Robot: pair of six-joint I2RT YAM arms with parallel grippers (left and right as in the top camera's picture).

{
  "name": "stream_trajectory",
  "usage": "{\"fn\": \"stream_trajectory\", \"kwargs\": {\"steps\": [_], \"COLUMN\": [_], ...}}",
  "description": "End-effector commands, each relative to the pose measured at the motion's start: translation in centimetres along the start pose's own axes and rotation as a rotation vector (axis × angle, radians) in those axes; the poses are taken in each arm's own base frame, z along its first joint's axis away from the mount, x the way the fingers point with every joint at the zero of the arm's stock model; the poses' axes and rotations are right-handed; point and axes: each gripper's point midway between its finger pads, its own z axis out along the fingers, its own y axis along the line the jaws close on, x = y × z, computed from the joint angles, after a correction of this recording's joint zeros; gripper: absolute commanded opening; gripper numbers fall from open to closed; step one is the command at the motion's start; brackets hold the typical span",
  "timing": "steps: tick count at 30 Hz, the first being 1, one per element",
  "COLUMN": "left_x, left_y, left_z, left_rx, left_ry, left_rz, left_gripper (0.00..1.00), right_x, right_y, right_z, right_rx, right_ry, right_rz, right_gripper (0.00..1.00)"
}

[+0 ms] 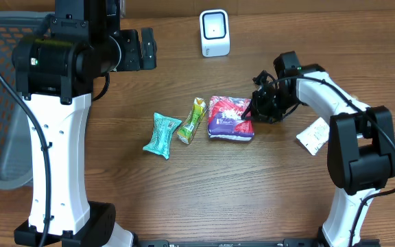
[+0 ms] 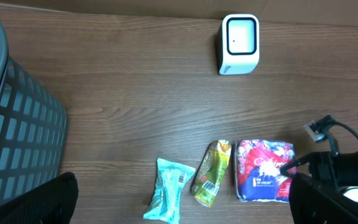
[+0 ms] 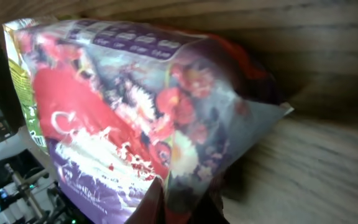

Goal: Scan the item barcode

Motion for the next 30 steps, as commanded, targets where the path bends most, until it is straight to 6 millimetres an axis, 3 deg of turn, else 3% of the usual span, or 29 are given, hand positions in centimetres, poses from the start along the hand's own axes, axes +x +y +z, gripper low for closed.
{"fn": "stream_trajectory", "kwargs": {"steps": [1, 4, 8, 13, 17, 20, 27, 30], "left_x": [0.1, 0.1, 0.1, 0.1, 0.1, 0.1, 0.1, 0.1], "left_y": [0.0, 0.0, 0.0, 0.0, 0.0, 0.0, 0.0, 0.0], "left_z": [0.4, 0.4, 0.4, 0.4, 0.4, 0.4, 0.4, 0.4], "left_rx": [-0.001, 0.000, 0.000, 0.000, -0.001, 0.000, -0.001, 0.000], "left_ry": [0.010, 0.010, 0.010, 0.010, 0.010, 0.010, 0.010, 0.010], "left_rz": [-0.006, -0.006, -0.006, -0.006, -0.006, -0.006, -0.006, -0.006], "left_gripper": [1.00, 1.00, 1.00, 0.99, 1.00, 1.00, 1.00, 0.99], "right_x": [-2.2, -2.3, -2.1, 0.3, 1.2, 1.6, 0.4, -0.2], "right_y": [3.2, 3.8, 2.5, 0.1, 0.8, 0.8, -1.6, -2.9], "right_z": [-5.0, -8.2, -12.2, -17.9, -18.9, -18.6, -17.8, -15.7], "right_rx": [0.087, 0.242, 0.586, 1.222, 1.395, 1.433, 1.620, 1.661], "right_ry": [-0.145, -0.222, -0.348, -0.517, -0.505, -0.476, -0.382, -0.300], "right_rz": [-0.102, -0.113, -0.067, -0.008, -0.104, -0.132, -0.181, -0.214], "right_gripper": [0.04, 0.04, 0.04, 0.04, 0.04, 0.04, 0.04, 0.04]}}
